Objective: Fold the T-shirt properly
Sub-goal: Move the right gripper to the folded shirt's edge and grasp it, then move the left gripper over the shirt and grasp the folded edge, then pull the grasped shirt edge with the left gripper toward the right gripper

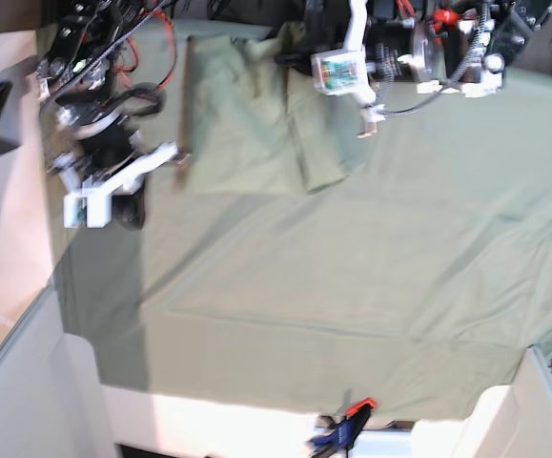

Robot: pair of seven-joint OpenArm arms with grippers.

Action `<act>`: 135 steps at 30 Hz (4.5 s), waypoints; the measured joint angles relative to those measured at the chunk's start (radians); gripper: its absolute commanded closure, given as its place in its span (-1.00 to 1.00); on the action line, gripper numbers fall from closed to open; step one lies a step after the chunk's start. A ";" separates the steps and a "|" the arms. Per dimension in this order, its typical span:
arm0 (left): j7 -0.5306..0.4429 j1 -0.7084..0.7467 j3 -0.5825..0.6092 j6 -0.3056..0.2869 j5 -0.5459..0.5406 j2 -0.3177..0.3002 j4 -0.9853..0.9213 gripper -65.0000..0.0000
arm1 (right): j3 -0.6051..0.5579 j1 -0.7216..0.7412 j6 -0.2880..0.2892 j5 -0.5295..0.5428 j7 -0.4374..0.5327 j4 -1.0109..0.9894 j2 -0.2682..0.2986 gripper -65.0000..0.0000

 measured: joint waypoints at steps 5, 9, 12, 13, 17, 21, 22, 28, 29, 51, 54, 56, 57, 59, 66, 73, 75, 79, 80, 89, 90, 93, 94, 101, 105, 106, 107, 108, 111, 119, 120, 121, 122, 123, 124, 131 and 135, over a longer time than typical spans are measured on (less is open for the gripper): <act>-0.036 -0.023 0.136 -0.003 0.100 0.069 -0.108 1.00 | 0.000 0.126 0.006 0.059 0.028 -0.272 0.028 1.00; -0.038 -0.128 0.137 0.000 0.106 0.113 -0.238 1.00 | -0.026 0.200 0.002 0.079 0.026 -0.395 0.029 1.00; -0.041 -0.172 0.137 0.001 0.099 0.112 -0.300 1.00 | -0.091 0.222 0.003 0.080 0.033 -0.415 0.031 1.00; -0.041 -0.174 0.137 0.000 0.100 0.112 -0.319 1.00 | -0.115 0.221 0.003 0.079 0.033 -0.416 0.031 1.00; -0.041 -0.178 0.140 0.000 0.098 0.098 -0.380 1.00 | -0.222 0.212 0.003 0.010 0.027 -0.420 0.031 1.00; -0.041 -0.178 0.140 -0.001 0.088 0.063 -0.391 1.00 | -0.291 0.214 0.004 -0.019 0.029 -0.420 0.040 1.00; -0.042 -0.178 0.140 -0.001 0.088 0.050 -0.391 1.00 | -0.299 0.212 0.005 -0.030 0.029 -0.420 0.043 1.00; -0.051 -0.180 0.140 -0.001 0.092 -0.013 -0.391 1.00 | -0.313 0.190 0.004 -0.045 0.021 -0.420 0.067 1.00; -0.053 -0.187 0.140 -0.001 0.100 -0.023 -0.391 1.00 | -0.314 0.188 0.005 -0.037 0.002 -0.420 0.072 1.00; 0.095 -0.291 0.097 -0.001 -0.080 -0.141 -0.280 1.00 | -0.316 0.186 0.006 0.044 -0.053 -0.420 0.130 1.00; 0.100 -0.234 0.095 -0.001 -0.081 -0.175 -0.148 1.00 | -0.315 0.186 0.004 0.039 -0.051 -0.420 0.131 1.00; 0.079 -0.194 0.098 0.000 -0.091 -0.163 -0.098 1.00 | -0.315 0.186 0.004 0.041 -0.050 -0.420 0.130 1.00; 0.068 -0.176 0.104 -0.001 -0.090 -0.151 -0.098 1.00 | -0.316 0.186 0.006 0.046 -0.050 -0.420 0.130 1.00; 0.073 -0.146 0.114 -0.001 -0.020 -0.115 -0.114 1.00 | -0.317 0.186 0.006 0.045 -0.051 -0.420 0.130 1.00; 0.030 -0.149 0.116 0.001 0.077 0.047 -0.253 1.00 | -0.317 0.186 0.006 0.056 -0.051 -0.420 0.124 1.00; 0.034 -0.144 0.116 0.000 0.080 0.074 -0.335 1.00 | -0.319 0.187 0.011 0.056 -0.035 -0.448 0.122 1.00; 0.034 -0.144 0.116 0.000 0.080 0.074 -0.336 1.00 | -0.319 0.187 0.022 0.056 -0.025 -0.466 0.123 1.00; 0.023 -0.145 0.116 0.000 0.100 0.077 -0.378 1.00 | -0.319 0.189 0.023 0.056 -0.024 -0.487 0.124 1.00; 0.020 -0.145 0.116 0.000 0.114 0.076 -0.398 1.00 | -0.319 0.188 0.023 0.057 -0.024 -0.487 0.124 1.00; -0.049 -0.156 0.116 -0.017 0.157 0.076 -0.472 1.00 | -0.319 0.189 0.026 0.086 -0.029 -0.487 0.124 1.00; -0.053 -0.163 0.117 -0.022 0.175 0.076 -0.472 1.00 | -0.319 0.189 0.026 0.086 -0.040 -0.487 0.124 1.00; -0.068 -0.192 0.121 -0.024 0.203 0.058 -0.472 1.00 | -0.319 0.188 0.026 0.087 -0.063 -0.487 0.124 1.00; -0.068 -0.206 0.122 -0.024 0.207 0.046 -0.472 1.00 | -0.319 0.186 0.026 0.086 -0.066 -0.487 0.124 1.00; -0.079 -0.314 0.120 -0.024 0.265 -0.053 -0.475 1.00 | -0.318 0.161 0.026 0.101 -0.066 -0.487 0.125 1.00; -0.130 -0.363 0.120 -0.022 0.332 -0.107 -0.485 1.00 | -0.318 0.150 0.026 0.121 -0.065 -0.487 0.125 1.00; -0.138 -0.380 0.120 -0.016 0.332 -0.117 -0.494 1.00 | -0.318 0.146 0.026 0.127 -0.064 -0.487 0.125 1.00; -0.140 -0.399 0.120 -0.013 0.332 -0.121 -0.508 1.00 | -0.318 0.142 0.026 0.131 -0.062 -0.487 0.125 1.00; -0.142 -0.420 0.119 -0.008 0.333 -0.121 -0.529 1.00 | -0.318 0.137 0.026 0.135 -0.060 -0.486 0.125 1.00; -0.165 -0.480 0.120 0.004 0.333 -0.118 -0.615 1.00 | -0.317 0.116 0.026 0.150 -0.055 -0.474 0.125 1.00; -0.236 -0.575 0.119 0.007 0.316 -0.109 -0.787 1.00 | -0.315 0.013 0.026 0.150 -0.043 -0.377 0.125 1.00; -0.231 -0.577 0.119 0.008 0.314 -0.109 -0.789 1.00 | -0.315 0.002 0.026 0.150 -0.043 -0.367 0.125 1.00; -0.231 -0.579 0.119 0.010 0.314 -0.110 -0.790 1.00 | -0.315 -0.008 0.026 0.151 -0.043 -0.359 0.125 1.00; -0.231 -0.579 0.119 0.011 0.314 -0.109 -0.790 1.00 | -0.315 -0.018 0.026 0.151 -0.043 -0.352 0.124 1.00; -0.228 -0.579 0.119 0.011 0.312 -0.109 -0.790 1.00 | -0.315 -0.025 0.026 0.150 -0.043 -0.347 0.122 1.00; -0.212 -0.579 0.119 0.015 0.286 -0.110 -0.790 1.00 | -0.315 -0.031 0.025 0.150 -0.041 -0.346 0.118 1.00; -0.067 -0.560 0.040 0.011 0.048 -0.174 -0.705 1.00 | -0.290 -0.043 0.026 0.121 -0.059 -0.304 0.116 1.00; 0.006 -0.479 -0.102 0.003 -0.088 -0.195 -0.533 1.00 | -0.231 -0.047 0.029 0.118 -0.050 -0.285 0.111 1.00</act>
